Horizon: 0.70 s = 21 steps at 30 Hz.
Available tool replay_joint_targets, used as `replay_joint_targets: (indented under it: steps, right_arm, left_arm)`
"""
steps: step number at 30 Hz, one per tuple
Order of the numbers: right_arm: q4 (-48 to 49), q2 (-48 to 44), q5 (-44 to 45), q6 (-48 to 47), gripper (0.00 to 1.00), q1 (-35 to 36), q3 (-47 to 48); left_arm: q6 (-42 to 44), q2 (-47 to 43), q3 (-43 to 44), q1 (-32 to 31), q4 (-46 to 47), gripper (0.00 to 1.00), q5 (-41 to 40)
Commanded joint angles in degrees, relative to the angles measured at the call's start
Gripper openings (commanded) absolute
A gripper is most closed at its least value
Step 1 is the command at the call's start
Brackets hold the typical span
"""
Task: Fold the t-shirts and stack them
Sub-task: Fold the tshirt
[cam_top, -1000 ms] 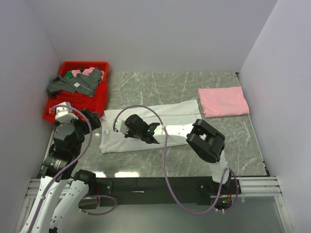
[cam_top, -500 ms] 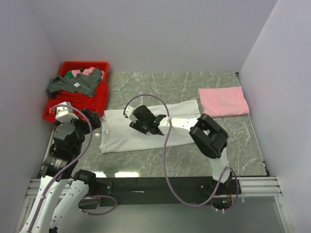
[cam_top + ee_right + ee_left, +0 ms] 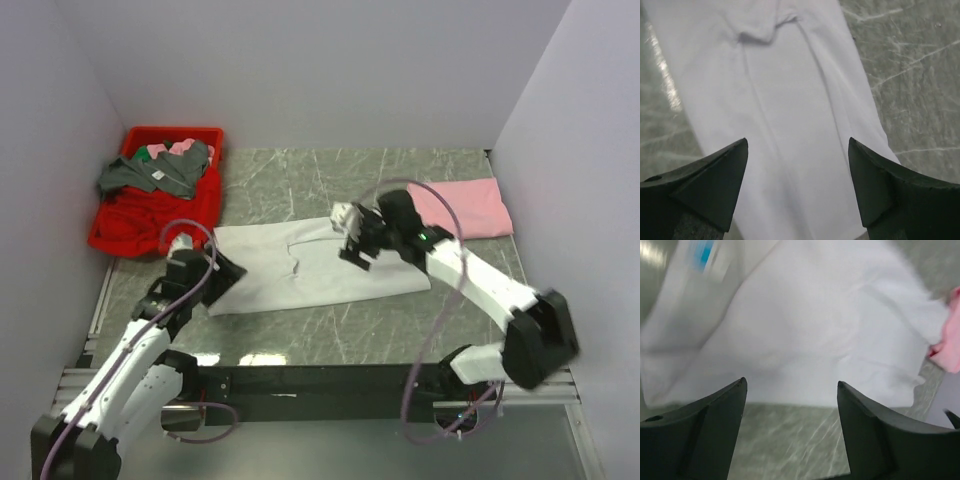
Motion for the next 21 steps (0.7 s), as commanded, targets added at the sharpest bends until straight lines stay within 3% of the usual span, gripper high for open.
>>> replay_joint_targets:
  steps: [1, 2, 3, 4, 6, 11, 15, 21]
  right_arm:
    - [7.6, -8.8, -4.9, -10.5, 0.87, -0.2, -14.1]
    - [7.9, -7.7, 2.0, -9.1, 0.88, -0.2, -14.4]
    - [3.0, -6.0, 1.2, -11.6, 0.81, -0.4, -12.8]
    - [-9.8, -3.1, -1.1, -17.8, 0.76, -3.2, -9.3]
    - [-17.8, -3.3, -9.2, -24.4, 0.80, -6.6, -11.0]
    - [-9.5, -15.1, -2.5, -33.0, 0.85, -9.2, -24.8]
    - [-10.3, -16.7, -1.7, -34.5, 0.84, -11.4, -28.0]
    - [-10.0, -18.7, -2.3, -35.2, 0.84, -14.7, -29.6]
  left_arm:
    - [-18.3, 0.2, -7.3, -1.6, 2.1, 0.78, 8.7]
    - [-19.8, -0.8, -8.2, -2.2, 0.8, 0.78, 5.8]
    - [-23.0, -1.4, -8.2, -3.4, -4.6, 0.80, 2.9]
    - [-24.2, -1.9, -8.0, -3.7, -6.7, 0.80, 1.5]
    - [-25.8, -3.2, -7.6, -3.8, -9.5, 0.81, -2.8]
    - [-30.0, -2.2, -11.6, -3.8, -6.0, 0.79, -3.5]
    - [-33.6, 1.4, -11.2, -3.7, -6.2, 0.74, -8.3]
    - [-38.4, 6.4, -8.1, -3.8, -14.2, 0.68, -15.0]
